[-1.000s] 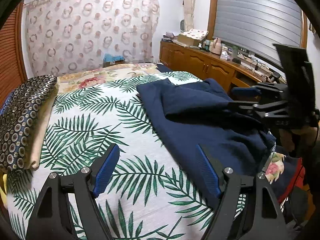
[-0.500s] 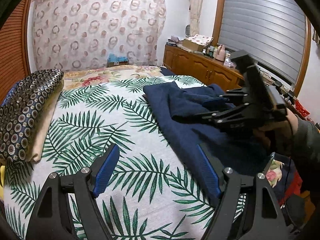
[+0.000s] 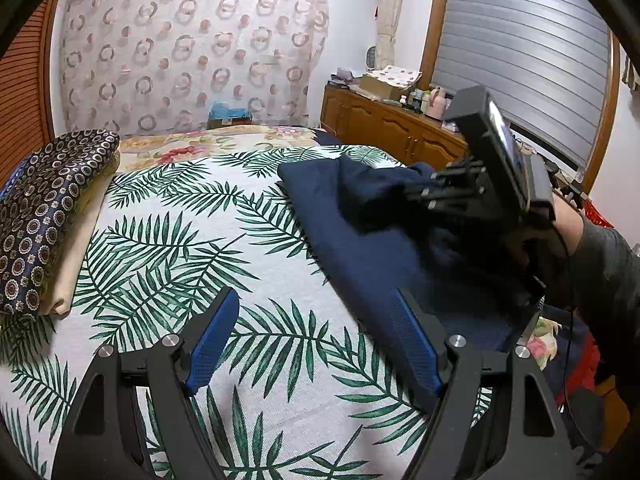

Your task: Fold small clothes

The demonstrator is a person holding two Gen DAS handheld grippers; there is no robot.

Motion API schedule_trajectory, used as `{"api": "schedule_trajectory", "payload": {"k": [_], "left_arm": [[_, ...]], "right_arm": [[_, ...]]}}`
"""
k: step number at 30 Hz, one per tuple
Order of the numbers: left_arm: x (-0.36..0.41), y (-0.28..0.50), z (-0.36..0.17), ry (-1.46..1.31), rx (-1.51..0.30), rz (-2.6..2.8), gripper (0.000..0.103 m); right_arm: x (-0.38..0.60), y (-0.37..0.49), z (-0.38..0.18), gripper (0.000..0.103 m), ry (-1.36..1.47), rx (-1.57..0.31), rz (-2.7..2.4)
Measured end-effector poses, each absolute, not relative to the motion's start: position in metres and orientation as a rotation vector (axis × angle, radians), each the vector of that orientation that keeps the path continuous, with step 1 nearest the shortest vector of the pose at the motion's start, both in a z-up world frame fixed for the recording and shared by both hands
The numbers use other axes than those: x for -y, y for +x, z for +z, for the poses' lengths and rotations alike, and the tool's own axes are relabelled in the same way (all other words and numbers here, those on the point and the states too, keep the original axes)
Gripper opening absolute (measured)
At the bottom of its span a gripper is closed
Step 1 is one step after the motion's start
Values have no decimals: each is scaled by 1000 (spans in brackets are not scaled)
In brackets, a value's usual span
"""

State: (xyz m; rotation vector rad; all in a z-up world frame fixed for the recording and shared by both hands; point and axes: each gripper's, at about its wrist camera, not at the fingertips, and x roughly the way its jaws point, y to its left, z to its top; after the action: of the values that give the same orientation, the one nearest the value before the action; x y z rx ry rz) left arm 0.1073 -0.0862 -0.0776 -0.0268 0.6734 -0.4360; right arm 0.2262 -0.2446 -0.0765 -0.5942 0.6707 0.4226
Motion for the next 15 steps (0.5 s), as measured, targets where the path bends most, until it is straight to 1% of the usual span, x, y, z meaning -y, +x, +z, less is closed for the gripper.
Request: {"api": "schedule_trajectory", "payload": {"k": [3,9,12,15], "left_arm": [[86,107,-78,-35,-674,-439,78],[90,106,-79,-32,-679,-450,78],[92,107,-80,-28,-682,-453,78],[92,107,-80,-30,-684,-453,78]], "right_arm": [[264,236,-60,8,-544,-645,367],[325,273,-34,8,-339,-648,190],[354,289,-33,8,-247,-664,116],[366,292,-37,8,-213,-682,77]]}}
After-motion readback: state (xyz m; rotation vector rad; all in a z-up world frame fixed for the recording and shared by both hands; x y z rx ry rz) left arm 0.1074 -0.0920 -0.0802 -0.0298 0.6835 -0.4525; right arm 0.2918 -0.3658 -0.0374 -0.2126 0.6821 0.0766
